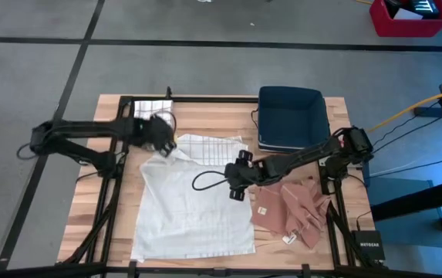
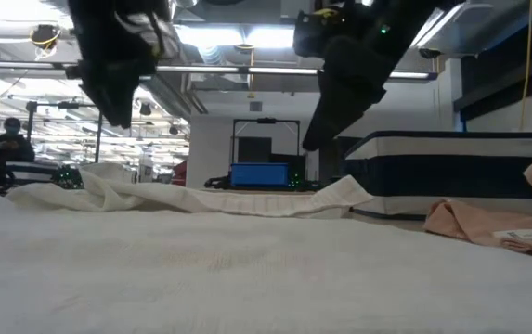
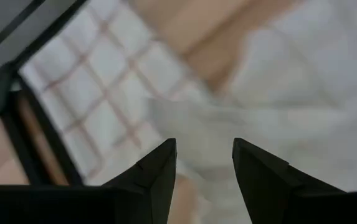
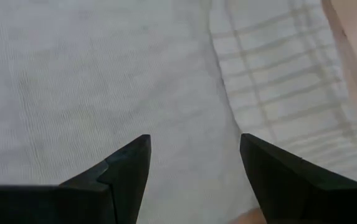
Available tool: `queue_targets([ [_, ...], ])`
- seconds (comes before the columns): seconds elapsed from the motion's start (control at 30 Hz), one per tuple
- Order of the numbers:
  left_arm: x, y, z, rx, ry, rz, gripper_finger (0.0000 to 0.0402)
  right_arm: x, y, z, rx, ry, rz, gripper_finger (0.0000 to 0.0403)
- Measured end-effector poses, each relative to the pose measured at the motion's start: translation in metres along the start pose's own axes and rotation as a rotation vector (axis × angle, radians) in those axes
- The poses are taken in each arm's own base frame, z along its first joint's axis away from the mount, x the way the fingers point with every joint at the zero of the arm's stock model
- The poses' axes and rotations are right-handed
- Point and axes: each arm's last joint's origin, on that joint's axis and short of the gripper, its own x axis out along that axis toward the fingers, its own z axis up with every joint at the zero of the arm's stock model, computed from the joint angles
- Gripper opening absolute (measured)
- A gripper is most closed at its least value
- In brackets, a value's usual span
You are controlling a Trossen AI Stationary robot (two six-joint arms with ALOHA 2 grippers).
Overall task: Fold towel
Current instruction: Fold the white towel on the table
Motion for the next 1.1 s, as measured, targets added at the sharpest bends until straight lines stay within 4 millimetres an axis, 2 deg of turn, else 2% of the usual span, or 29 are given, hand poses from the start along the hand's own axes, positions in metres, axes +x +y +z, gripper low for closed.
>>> queue_targets([
  [0.1, 0.013, 0.019, 0.014, -0.046, 0.054, 0.004, 0.015, 0.004, 0.001, -0.003, 0.036, -0.037, 0.011, 0.025],
  [0.23, 0.033, 0.031, 0.022, -0.071, 0.094, -0.043, 0.015, 0.007, 0.002, -0.006, 0.039, -0.046, 0.027, 0.025],
  [0.47, 0.069, 0.039, 0.015, -0.073, 0.141, -0.065, 0.015, 0.009, 0.001, -0.01, 0.013, -0.039, 0.015, 0.025],
  [0.63, 0.081, 0.042, 0.013, -0.074, 0.1, -0.073, 0.015, 0.009, 0.001, -0.009, 0.013, -0.039, 0.015, 0.025],
  [0.87, 0.095, 0.045, 0.001, -0.008, 0.133, -0.07, 0.0148, 0.009, -0.001, -0.012, -0.044, -0.018, -0.019, 0.025],
  [0.97, 0.096, 0.042, 0.002, 0.019, 0.118, -0.11, 0.0125, 0.009, -0.005, -0.015, -0.162, 0.008, -0.102, 0.025],
  [1.1, 0.095, 0.039, 0.002, 0.057, 0.107, -0.146, 0.0065, 0.009, -0.016, -0.026, -0.354, 0.137, -0.212, 0.025],
])
